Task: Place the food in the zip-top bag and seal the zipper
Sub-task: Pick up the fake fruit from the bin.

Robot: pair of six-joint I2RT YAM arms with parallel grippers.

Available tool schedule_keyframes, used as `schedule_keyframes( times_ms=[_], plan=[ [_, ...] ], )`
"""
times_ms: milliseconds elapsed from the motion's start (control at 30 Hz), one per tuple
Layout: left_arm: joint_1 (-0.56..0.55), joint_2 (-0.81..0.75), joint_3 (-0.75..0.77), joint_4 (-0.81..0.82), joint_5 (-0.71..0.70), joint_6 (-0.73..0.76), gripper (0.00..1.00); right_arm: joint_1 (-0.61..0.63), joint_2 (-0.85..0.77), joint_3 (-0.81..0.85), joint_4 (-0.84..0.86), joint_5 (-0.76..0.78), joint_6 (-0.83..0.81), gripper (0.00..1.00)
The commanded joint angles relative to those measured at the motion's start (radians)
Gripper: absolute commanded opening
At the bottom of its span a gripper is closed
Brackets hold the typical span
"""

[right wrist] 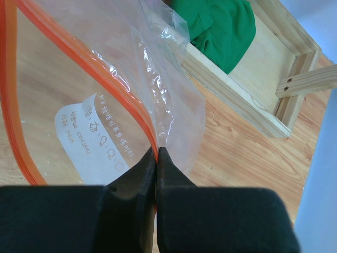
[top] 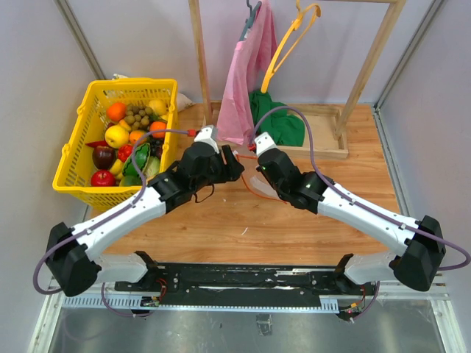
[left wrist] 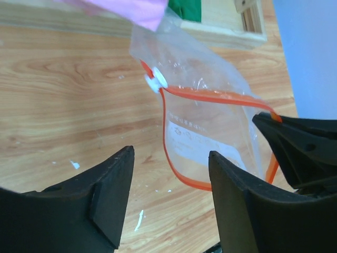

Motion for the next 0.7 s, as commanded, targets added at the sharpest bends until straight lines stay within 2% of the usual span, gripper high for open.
schedule_keyframes(
  times_ms=[0,200,367,567,667],
  plan=[
    [0.023,-0.091,0.089,-0.125,-0.152,0.075,0.66,0.01,0.01,0.033,0.02,0.002,0.021,0.01],
    [0.092,-0.152,0.207,-0.298,-0.301,0.177,0.8,0.01,0.012,0.028,0.024,-0.003,0.021,0.01],
    [0.217,-0.159,0.302,-0.389,-0.352,0.263,0.88,0.01,0.015,0.024,0.027,-0.013,0.021,0.01],
    [0.417,-0.149,0.359,-0.405,-0.349,0.328,0.94,0.01,0.015,0.019,0.032,-0.022,0.021,0.01],
    [0.529,-0.126,0.359,-0.373,-0.292,0.339,0.95,0.009,0.015,0.016,0.035,-0.025,0.02,0.01]
  ],
)
